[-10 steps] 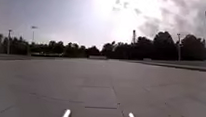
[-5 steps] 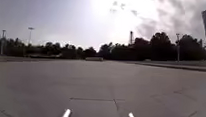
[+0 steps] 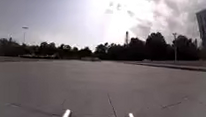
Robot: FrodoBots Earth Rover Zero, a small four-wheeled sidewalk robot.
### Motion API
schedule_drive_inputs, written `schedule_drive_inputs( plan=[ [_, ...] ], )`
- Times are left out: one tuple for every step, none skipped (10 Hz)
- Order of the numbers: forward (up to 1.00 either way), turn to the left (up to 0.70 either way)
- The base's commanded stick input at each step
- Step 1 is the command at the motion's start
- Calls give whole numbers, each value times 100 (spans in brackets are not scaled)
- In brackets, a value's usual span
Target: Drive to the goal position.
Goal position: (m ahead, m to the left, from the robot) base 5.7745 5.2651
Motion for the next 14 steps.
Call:
schedule_drive_inputs(
  plan=[
    [99, -27],
    [99, -30],
    [99, -17],
    [99, -1],
    [99, -1],
    [99, -1],
    [99, 3],
    [99, 2],
    [99, 22],
    [99, 36],
    [99, 19],
    [99, -1],
    [99, -1],
    [99, -1]
  ],
)
